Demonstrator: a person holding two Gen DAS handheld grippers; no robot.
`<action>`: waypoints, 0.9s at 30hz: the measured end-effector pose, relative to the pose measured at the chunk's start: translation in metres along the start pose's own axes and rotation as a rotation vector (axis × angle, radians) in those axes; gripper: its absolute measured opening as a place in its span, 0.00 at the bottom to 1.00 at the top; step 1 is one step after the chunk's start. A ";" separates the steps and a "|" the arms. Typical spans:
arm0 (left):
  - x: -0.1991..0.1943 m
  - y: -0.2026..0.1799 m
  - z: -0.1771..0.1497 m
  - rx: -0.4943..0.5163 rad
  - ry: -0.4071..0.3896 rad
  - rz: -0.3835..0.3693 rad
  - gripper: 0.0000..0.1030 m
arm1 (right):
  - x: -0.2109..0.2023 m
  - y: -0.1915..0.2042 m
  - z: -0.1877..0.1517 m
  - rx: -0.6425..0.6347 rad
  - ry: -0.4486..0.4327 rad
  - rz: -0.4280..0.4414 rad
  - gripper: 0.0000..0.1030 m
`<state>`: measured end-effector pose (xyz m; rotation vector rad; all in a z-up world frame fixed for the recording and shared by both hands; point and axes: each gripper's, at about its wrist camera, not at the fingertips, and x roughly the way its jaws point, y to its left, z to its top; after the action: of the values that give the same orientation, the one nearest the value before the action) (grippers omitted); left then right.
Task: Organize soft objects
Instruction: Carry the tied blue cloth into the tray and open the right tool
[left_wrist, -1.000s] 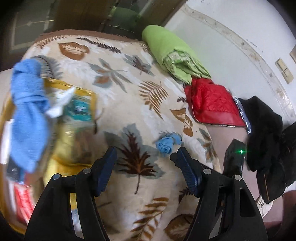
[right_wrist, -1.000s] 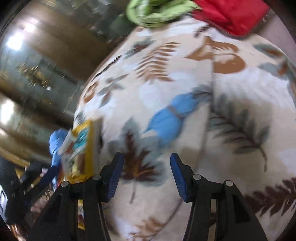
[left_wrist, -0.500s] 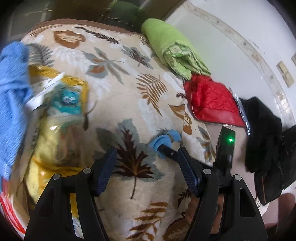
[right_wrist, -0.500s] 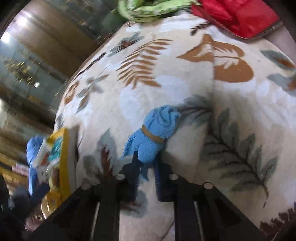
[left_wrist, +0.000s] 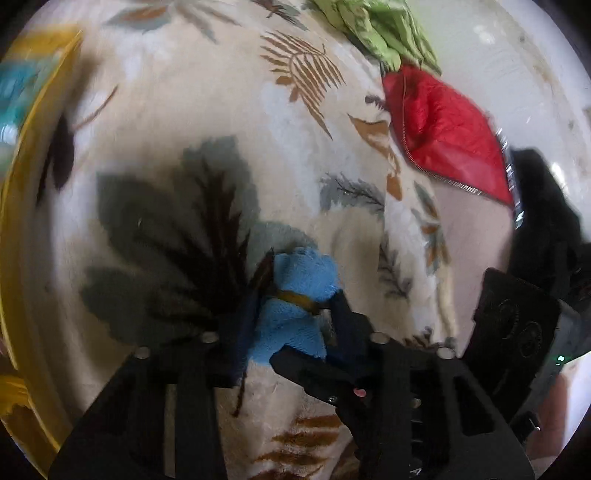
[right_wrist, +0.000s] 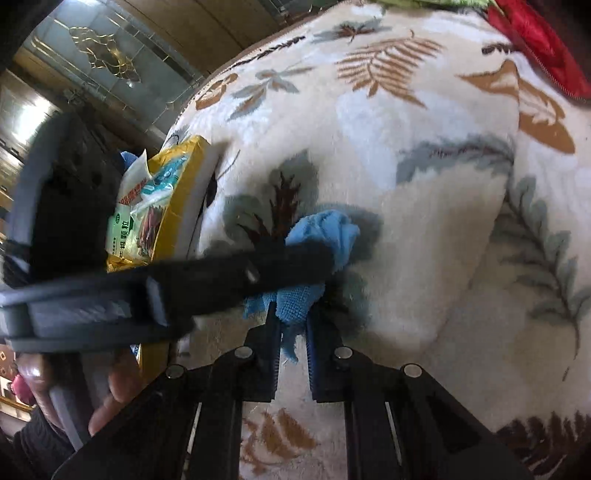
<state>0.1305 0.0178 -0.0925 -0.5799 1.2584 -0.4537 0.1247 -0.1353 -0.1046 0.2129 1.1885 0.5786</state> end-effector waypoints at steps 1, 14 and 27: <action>-0.007 0.002 -0.001 -0.017 -0.015 -0.008 0.31 | -0.001 0.004 -0.001 -0.012 -0.002 0.001 0.10; -0.172 0.006 -0.045 -0.003 -0.328 0.047 0.30 | -0.027 0.127 0.002 -0.237 -0.058 0.204 0.10; -0.192 0.070 -0.024 -0.107 -0.393 0.034 0.31 | 0.026 0.165 0.031 -0.248 0.034 0.112 0.16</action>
<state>0.0590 0.1857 0.0022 -0.6988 0.9182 -0.2294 0.1080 0.0212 -0.0401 0.0591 1.1312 0.8245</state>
